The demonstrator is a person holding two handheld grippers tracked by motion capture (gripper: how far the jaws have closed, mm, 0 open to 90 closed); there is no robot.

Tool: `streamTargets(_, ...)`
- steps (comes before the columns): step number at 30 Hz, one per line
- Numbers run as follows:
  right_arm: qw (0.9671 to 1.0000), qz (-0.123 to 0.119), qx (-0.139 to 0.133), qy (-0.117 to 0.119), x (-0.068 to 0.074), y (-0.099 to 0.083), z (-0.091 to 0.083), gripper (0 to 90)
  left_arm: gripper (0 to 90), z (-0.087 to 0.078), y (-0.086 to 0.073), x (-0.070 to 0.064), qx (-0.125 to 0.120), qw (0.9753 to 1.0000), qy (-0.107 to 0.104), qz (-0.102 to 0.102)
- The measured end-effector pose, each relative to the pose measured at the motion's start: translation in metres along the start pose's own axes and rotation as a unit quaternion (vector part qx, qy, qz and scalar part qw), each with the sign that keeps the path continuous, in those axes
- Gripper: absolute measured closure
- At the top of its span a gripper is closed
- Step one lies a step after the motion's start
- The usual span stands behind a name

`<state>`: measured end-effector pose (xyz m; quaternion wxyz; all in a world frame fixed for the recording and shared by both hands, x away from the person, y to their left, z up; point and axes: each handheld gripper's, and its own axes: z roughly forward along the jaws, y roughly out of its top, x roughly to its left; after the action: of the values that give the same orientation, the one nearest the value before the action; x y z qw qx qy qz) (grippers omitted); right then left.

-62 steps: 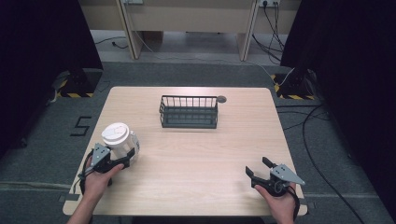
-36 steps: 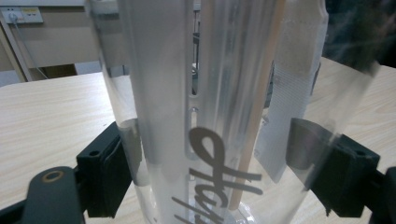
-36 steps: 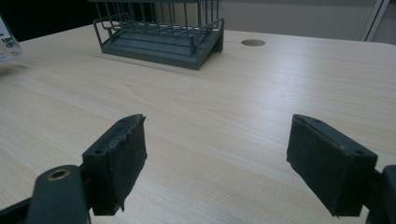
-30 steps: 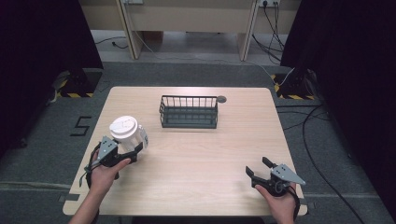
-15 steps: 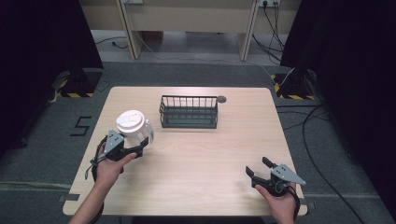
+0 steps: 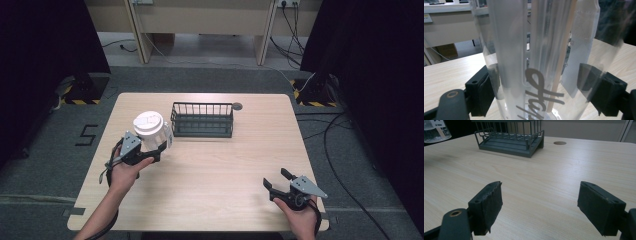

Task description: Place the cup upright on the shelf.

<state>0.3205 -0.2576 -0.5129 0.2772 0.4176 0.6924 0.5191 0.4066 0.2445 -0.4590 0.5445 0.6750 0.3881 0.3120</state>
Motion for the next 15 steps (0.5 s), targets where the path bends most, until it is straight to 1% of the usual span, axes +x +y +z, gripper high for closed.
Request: streamTargets(15,1.0,0.001,0.0,0.0,0.0,0.0,0.0,20.6,17.6,0.018,0.012,-0.008,-0.002,1.0,-0.007,0.002)
